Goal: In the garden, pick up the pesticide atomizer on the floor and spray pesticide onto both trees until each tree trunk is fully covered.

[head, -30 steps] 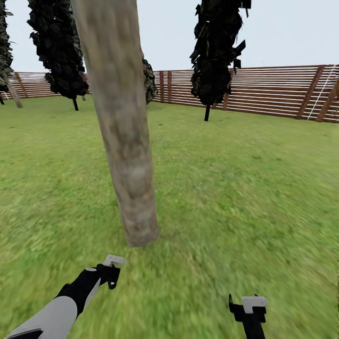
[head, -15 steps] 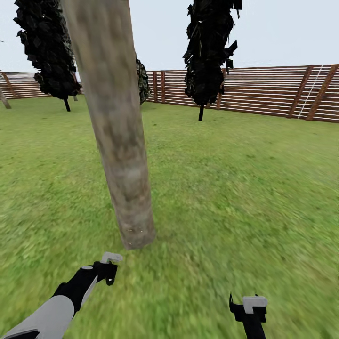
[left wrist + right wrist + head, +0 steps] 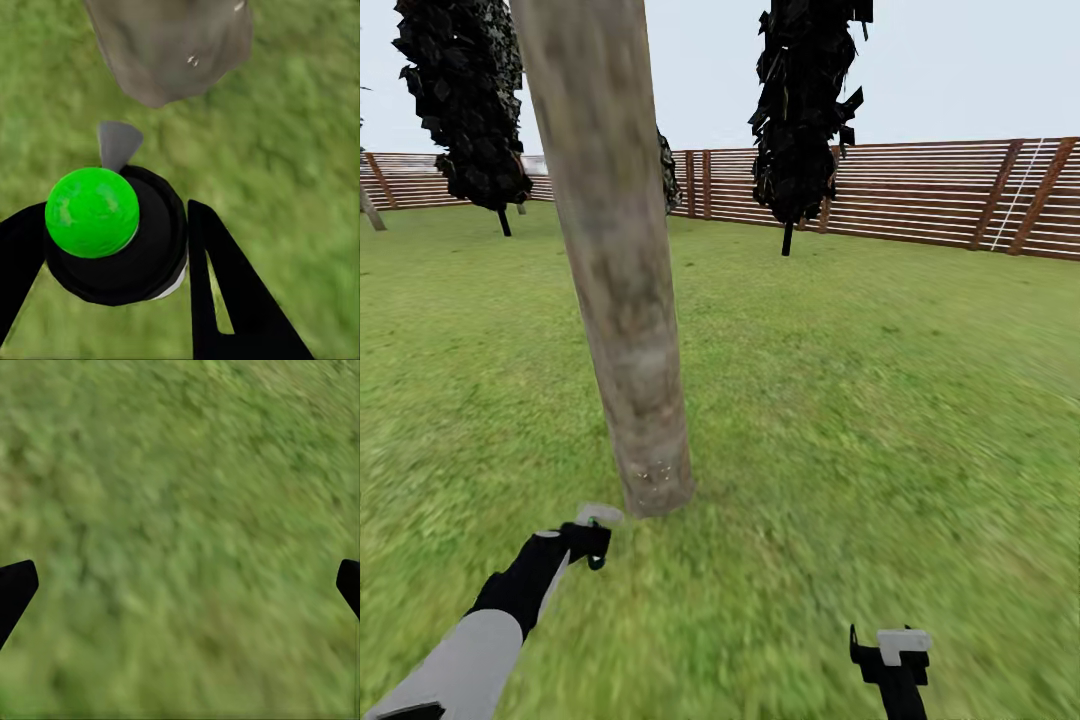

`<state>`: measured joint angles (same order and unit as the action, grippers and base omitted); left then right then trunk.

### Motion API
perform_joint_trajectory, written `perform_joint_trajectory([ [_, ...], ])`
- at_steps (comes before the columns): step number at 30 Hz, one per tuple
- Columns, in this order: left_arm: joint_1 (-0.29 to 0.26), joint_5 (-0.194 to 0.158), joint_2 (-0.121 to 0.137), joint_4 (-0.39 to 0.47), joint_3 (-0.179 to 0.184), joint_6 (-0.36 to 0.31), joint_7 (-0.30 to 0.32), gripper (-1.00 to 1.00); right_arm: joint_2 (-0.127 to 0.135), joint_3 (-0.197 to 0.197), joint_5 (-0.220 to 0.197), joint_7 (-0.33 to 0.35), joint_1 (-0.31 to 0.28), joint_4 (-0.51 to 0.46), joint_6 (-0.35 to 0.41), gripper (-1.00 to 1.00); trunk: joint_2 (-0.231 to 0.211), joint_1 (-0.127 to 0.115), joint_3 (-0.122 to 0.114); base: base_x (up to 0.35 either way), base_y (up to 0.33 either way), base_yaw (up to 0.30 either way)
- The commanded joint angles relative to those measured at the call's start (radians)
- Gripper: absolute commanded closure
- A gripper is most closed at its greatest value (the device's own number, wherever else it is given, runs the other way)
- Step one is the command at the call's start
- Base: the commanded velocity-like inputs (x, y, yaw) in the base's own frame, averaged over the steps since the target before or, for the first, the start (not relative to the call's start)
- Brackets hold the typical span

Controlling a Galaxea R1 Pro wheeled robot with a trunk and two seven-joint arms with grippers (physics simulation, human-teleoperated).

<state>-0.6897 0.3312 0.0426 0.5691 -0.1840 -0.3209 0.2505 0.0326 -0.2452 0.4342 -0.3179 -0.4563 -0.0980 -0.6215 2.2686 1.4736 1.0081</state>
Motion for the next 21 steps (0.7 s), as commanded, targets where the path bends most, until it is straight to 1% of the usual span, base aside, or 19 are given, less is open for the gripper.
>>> perform_joint_trajectory([
  [1, 0.001, 0.009, 0.005, 0.014, -0.006, -0.010, 0.015, 1.00, 0.000, -0.005, 0.011, -0.006, -0.001, 0.001, -0.002, -1.00, 0.000, 0.000, 0.001, 0.000, 0.000, 0.000],
  [2, 0.007, 0.010, 0.005, 0.035, -0.004, -0.026, 0.021, 1.00, 0.001, -0.005, 0.011, -0.006, -0.001, 0.001, -0.002, -1.00, 0.000, 0.000, 0.001, -0.091, 0.000, 0.000],
  [3, 0.012, 0.011, -0.023, 0.055, 0.004, -0.034, 0.025, 1.00, 0.000, -0.005, 0.011, -0.004, -0.001, 0.002, -0.002, -1.00, 0.000, 0.000, 0.001, -0.321, 0.000, 0.000],
  [4, 0.006, 0.011, -0.065, 0.058, 0.006, -0.035, 0.027, 1.00, 0.000, -0.005, 0.011, -0.004, -0.001, 0.006, -0.002, -1.00, 0.000, 0.000, 0.001, -0.345, 0.000, 0.000],
  [5, 0.000, 0.011, -0.080, 0.063, 0.007, -0.037, 0.028, 1.00, 0.000, -0.004, 0.011, -0.004, -0.001, 0.008, -0.003, -1.00, 0.000, 0.000, 0.001, -0.347, 0.000, 0.000],
  [6, -0.004, 0.011, -0.078, 0.072, 0.007, -0.048, 0.028, 1.00, 0.000, -0.004, 0.011, -0.003, -0.001, 0.009, -0.003, -1.00, 0.000, 0.000, 0.001, -0.348, 0.000, 0.000],
  [8, -0.009, 0.011, -0.072, 0.109, 0.008, -0.103, 0.034, 1.00, 0.000, -0.004, 0.011, -0.003, -0.001, 0.009, -0.003, -1.00, 0.000, 0.000, 0.001, -0.346, 0.000, 0.000],
  [11, -0.008, 0.014, -0.069, 0.158, 0.009, -0.143, 0.072, 1.00, 0.000, -0.004, 0.011, -0.003, -0.001, 0.009, -0.003, -1.00, 0.000, 0.000, 0.001, -0.233, 0.000, 0.000],
  [12, -0.006, 0.017, -0.068, 0.176, 0.009, -0.151, 0.106, 1.00, 0.000, -0.004, 0.011, -0.003, -0.001, 0.009, -0.003, -1.00, 0.000, 0.000, 0.001, -0.061, 0.000, 0.000],
  [14, -0.006, 0.017, -0.071, 0.185, 0.010, -0.156, 0.130, 1.00, 0.000, -0.004, 0.011, -0.003, -0.001, 0.009, -0.003, -1.00, 0.000, 0.000, 0.001, -0.026, 0.000, 0.000],
  [16, -0.010, 0.017, -0.079, 0.188, 0.010, -0.159, 0.138, 1.00, 0.000, -0.004, 0.011, -0.003, -0.001, 0.009, -0.003, -1.00, 0.000, 0.000, 0.001, -0.010, 0.000, 0.000],
  [17, -0.020, 0.016, -0.087, 0.192, 0.010, -0.174, 0.141, 1.00, 0.000, -0.005, 0.011, -0.003, -0.001, 0.009, -0.002, -1.00, 0.000, 0.000, 0.001, -0.002, 0.000, 0.000],
  [18, -0.029, 0.016, -0.089, 0.192, 0.010, -0.190, 0.141, 1.00, 0.000, -0.005, 0.011, -0.003, -0.001, 0.009, -0.002, -1.00, 0.000, 0.000, 0.001, -0.001, 0.000, 0.000],
  [20, -0.042, 0.016, -0.091, 0.192, 0.010, -0.219, 0.142, 1.00, 0.000, -0.005, 0.011, -0.003, -0.001, 0.009, -0.003, -1.00, 0.000, 0.000, 0.001, 0.000, 0.000, 0.000],
  [21, -0.058, 0.016, -0.086, 0.192, 0.010, -0.234, 0.142, 1.00, 0.000, -0.004, 0.011, -0.002, -0.001, 0.009, -0.002, -1.00, 0.000, 0.000, 0.001, 0.000, 0.000, 0.000],
])
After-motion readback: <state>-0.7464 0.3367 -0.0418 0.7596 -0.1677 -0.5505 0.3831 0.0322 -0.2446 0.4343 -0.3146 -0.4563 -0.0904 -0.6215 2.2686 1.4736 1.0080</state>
